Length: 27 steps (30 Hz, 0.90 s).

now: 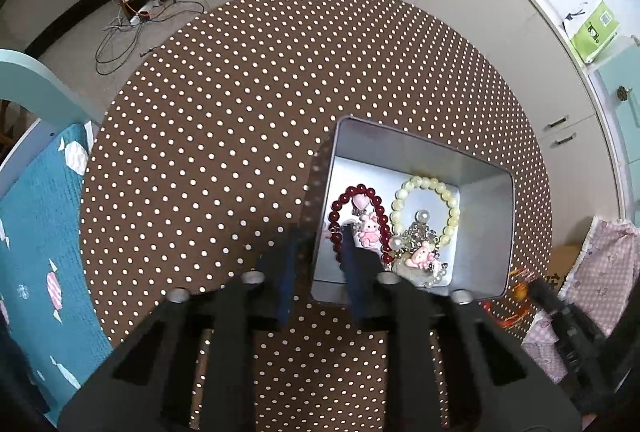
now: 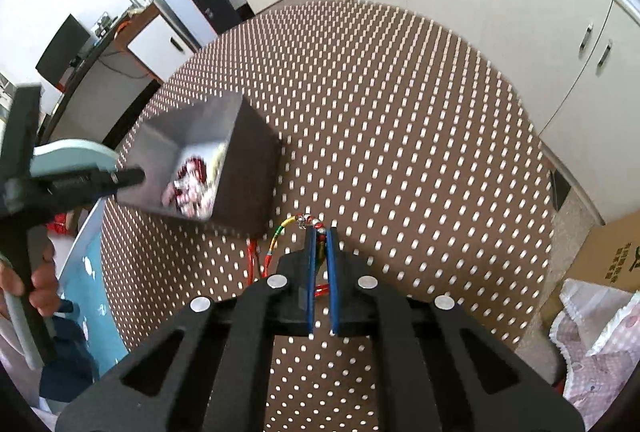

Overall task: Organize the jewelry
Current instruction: 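Lower the red string bracelet into the tin box and open the right tool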

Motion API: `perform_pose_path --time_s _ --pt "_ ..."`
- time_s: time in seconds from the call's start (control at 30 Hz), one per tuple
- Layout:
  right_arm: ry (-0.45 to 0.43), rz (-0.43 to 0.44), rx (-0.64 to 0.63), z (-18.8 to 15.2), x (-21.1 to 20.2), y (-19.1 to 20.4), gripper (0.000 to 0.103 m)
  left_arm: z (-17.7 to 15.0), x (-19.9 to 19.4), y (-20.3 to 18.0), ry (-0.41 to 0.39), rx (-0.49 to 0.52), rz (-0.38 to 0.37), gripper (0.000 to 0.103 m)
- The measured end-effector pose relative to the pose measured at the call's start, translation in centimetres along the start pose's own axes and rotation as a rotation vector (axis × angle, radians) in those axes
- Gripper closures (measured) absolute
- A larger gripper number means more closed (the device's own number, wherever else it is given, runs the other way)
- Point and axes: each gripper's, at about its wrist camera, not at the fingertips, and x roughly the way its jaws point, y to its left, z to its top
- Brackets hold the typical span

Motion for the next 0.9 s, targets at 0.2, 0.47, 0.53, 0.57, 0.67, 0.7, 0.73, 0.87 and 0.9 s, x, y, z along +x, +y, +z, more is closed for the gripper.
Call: perform_pose_path --time_s 0.2,0.47,0.53,0.57,0.67,0.7,0.73,0.87,0.9 --pt "-0.088 0.009 -0.024 2.9 -2.7 1.2 0.099 0.2 0.5 0.8 0.007 -0.018 -0.007 0.095" --pt "-0.205 0.093 -0.134 6.7 -5.8 5.5 0.099 -0.2 0.5 1.1 0.003 -0.031 -0.002 0.095" --pt "-0.217 0.116 -0.164 7.3 -5.9 6.5 0.099 -0.2 0.5 1.1 0.002 -0.033 -0.003 0.095" --pt "-0.215 0.121 -0.173 7.5 -5.7 6.9 0.099 -0.4 0.5 1.0 0.002 -0.034 -0.002 0.095" --pt "-0.187 0.142 -0.192 7.7 -4.4 7.6 0.099 -0.4 0.4 1.0 0.0 -0.037 0.0 0.095" --pt "-0.18 0.151 -0.196 7.6 -4.0 7.8 0.099 -0.4 0.4 1.0 0.0 -0.039 0.001 0.095" --pt "-0.16 0.169 -0.205 7.6 -3.3 8.1 0.098 -0.4 0.4 1.0 0.0 -0.039 0.001 0.095" --pt "-0.107 0.16 -0.224 7.2 -2.5 8.1 0.094 -0.5 0.4 0.9 -0.001 -0.038 0.004 0.095" --pt "-0.101 0.159 -0.228 7.1 -2.6 8.1 0.091 -0.5 0.3 0.9 -0.001 -0.038 0.006 0.095"
